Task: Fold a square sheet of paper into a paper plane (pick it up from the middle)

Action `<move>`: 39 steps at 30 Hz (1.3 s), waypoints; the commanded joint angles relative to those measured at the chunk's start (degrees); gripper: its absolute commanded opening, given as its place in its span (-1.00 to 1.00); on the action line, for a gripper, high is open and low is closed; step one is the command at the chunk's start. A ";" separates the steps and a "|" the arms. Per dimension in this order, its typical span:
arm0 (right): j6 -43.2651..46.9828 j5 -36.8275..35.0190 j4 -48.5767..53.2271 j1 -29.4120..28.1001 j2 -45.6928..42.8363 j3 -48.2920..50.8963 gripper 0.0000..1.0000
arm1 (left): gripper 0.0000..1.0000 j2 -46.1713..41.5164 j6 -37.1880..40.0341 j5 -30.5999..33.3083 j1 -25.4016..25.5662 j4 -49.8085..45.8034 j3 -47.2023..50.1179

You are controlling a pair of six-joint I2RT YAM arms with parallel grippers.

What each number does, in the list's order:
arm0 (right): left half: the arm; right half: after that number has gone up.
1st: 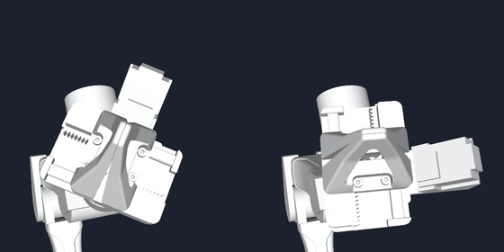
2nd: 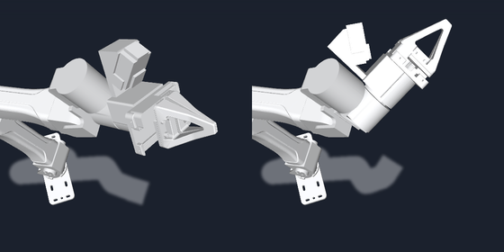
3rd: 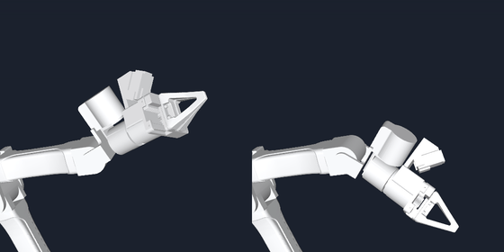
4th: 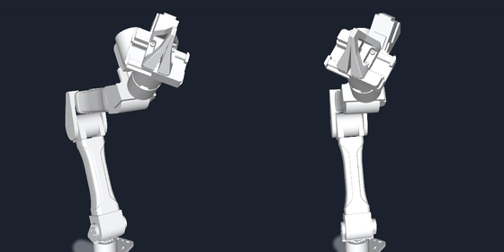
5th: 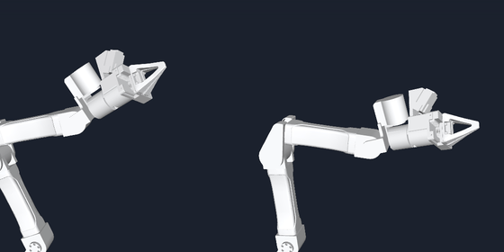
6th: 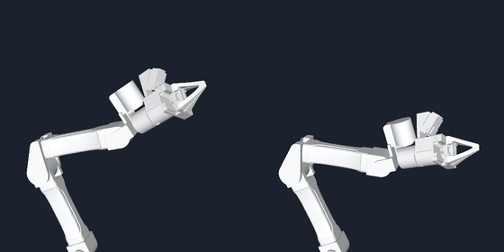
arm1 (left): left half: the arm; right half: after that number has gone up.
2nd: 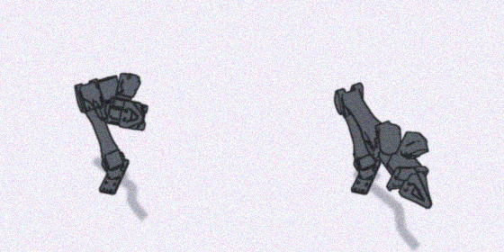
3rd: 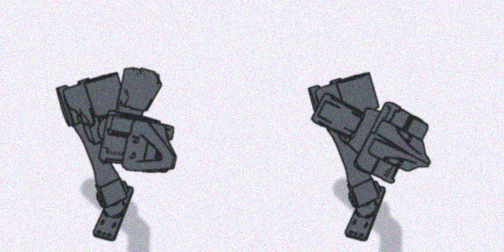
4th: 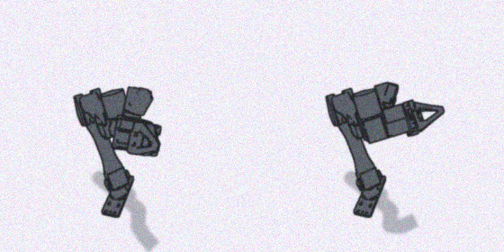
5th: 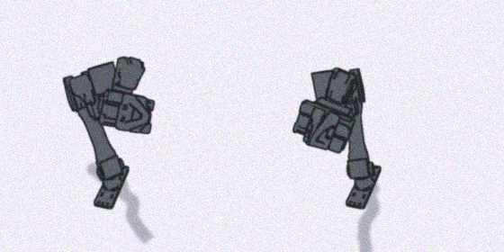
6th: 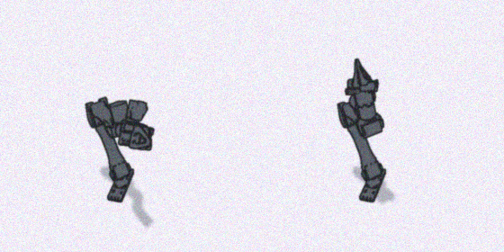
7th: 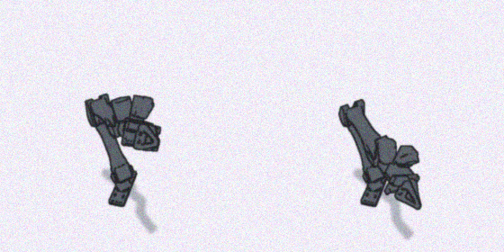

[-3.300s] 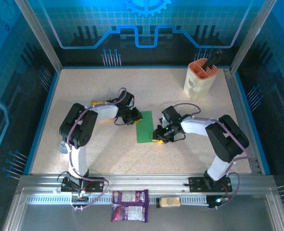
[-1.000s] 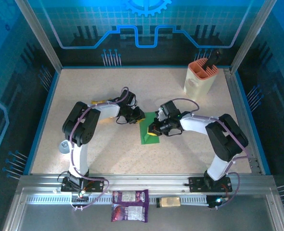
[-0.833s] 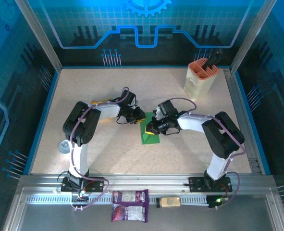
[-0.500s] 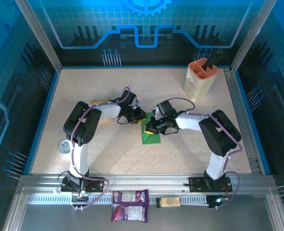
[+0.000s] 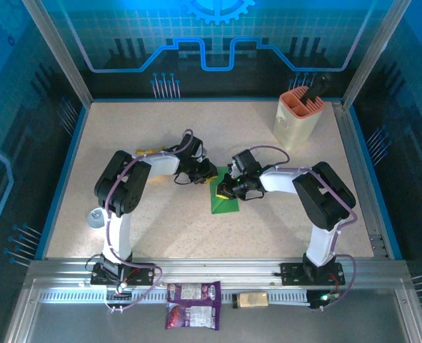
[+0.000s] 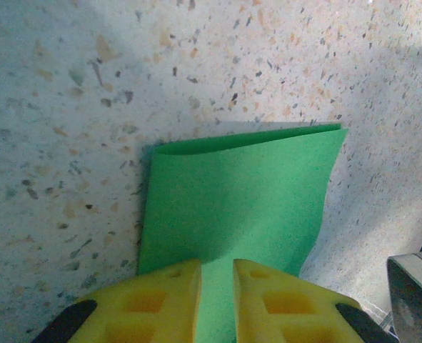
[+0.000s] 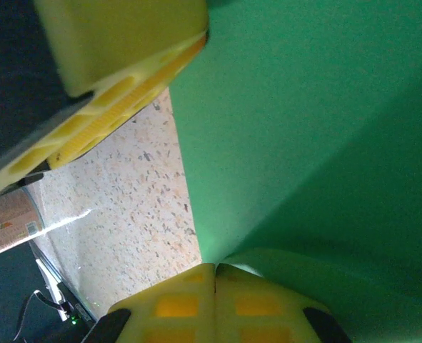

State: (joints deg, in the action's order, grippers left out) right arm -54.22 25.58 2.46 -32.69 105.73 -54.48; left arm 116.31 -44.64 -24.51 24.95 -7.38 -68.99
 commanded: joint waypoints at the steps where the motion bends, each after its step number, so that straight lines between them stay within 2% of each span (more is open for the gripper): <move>1: 0.83 1.12 0.00 -0.79 1.47 -1.32 -0.88 | -0.57 2.53 0.79 0.37 0.92 -2.99 0.32; 39: 0.19 -1.45 -0.64 -0.80 3.56 -0.54 -0.88 | -0.58 2.51 0.45 0.57 1.21 -2.82 0.69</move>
State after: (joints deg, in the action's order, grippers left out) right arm -54.02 25.71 1.21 -32.73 108.14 -54.87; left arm 116.33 -44.64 -24.49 25.26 -7.16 -68.99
